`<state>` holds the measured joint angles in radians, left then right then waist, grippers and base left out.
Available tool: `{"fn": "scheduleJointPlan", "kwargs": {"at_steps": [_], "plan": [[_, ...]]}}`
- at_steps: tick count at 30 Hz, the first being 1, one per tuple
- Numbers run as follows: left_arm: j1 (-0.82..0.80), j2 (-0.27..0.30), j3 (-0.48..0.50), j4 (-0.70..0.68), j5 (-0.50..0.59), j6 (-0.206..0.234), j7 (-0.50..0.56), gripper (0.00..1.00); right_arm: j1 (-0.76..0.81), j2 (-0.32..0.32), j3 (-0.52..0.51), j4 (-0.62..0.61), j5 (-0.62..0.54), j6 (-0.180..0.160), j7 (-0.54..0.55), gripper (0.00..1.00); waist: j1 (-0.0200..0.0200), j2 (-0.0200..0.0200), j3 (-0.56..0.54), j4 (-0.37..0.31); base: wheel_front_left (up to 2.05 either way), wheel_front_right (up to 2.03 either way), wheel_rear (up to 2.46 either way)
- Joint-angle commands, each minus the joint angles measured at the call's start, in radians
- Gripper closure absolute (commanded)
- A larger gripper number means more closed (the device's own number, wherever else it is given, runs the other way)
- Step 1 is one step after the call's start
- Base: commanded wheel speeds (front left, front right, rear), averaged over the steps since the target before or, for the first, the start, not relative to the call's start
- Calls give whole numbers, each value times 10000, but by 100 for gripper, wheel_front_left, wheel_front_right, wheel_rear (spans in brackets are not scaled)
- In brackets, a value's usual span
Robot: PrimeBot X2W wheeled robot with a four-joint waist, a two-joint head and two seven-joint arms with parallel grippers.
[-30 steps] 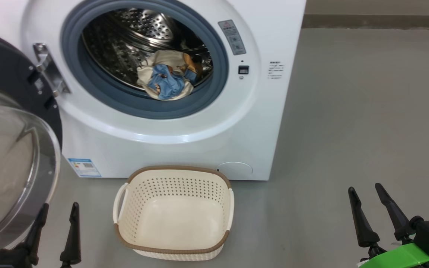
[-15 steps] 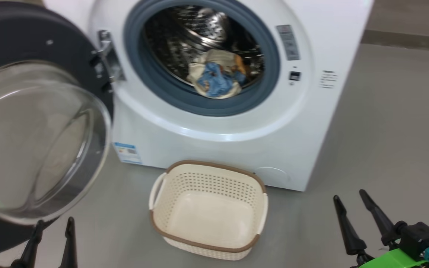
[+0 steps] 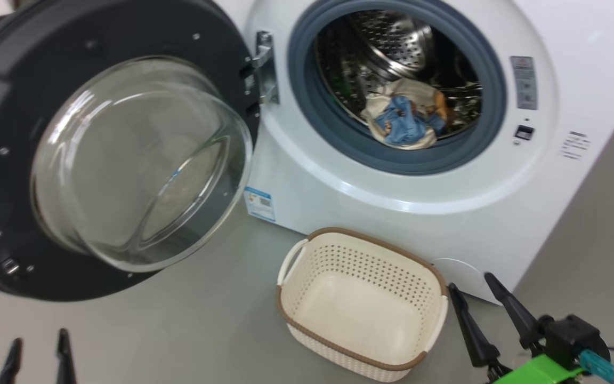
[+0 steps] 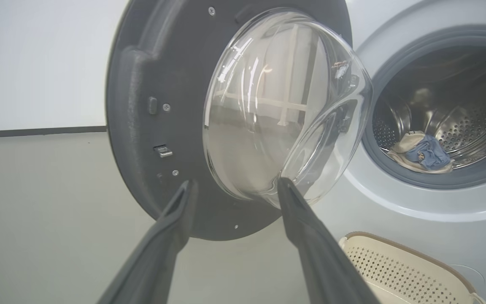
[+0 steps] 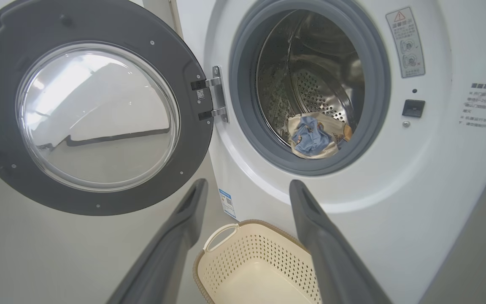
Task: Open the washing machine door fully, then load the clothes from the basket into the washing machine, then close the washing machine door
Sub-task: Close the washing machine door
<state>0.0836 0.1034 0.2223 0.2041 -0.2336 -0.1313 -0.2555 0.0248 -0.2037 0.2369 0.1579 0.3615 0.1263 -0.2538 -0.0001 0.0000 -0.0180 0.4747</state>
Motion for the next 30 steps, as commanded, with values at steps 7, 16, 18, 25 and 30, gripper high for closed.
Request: {"fn": "scheduleJointPlan", "kwargs": {"at_steps": [7, 16, 18, 25, 30], "plan": [[7, -242, 957, -734, 210, 22, -63, 0, -1195, -482, 882, 23, 217, 44, -80, 0, 1, 0, 536, 560, 0, 0, 0], [255, -485, 1354, -1088, 167, 18, -63, 0, -1693, -676, 1366, 234, 397, 44, -80, 0, 1, 0, 752, 637, 0, 0, 0], [242, -503, 1350, -1139, 182, 16, -63, 0, -1716, -693, 1392, 245, 414, 44, -80, 0, 1, 0, 769, 637, 0, 0, 0], [-125, -527, 1613, -1215, -534, 11, -63, 91, -1625, -690, 1319, 234, 427, 44, -80, 0, 1, 0, 814, 619, 0, 0, 0], [-695, -159, 1692, -1889, -1841, 9, -63, 100, -1489, -673, 1206, 181, 401, 44, -80, 0, 1, 0, 879, 612, 0, 0, 0]]}}
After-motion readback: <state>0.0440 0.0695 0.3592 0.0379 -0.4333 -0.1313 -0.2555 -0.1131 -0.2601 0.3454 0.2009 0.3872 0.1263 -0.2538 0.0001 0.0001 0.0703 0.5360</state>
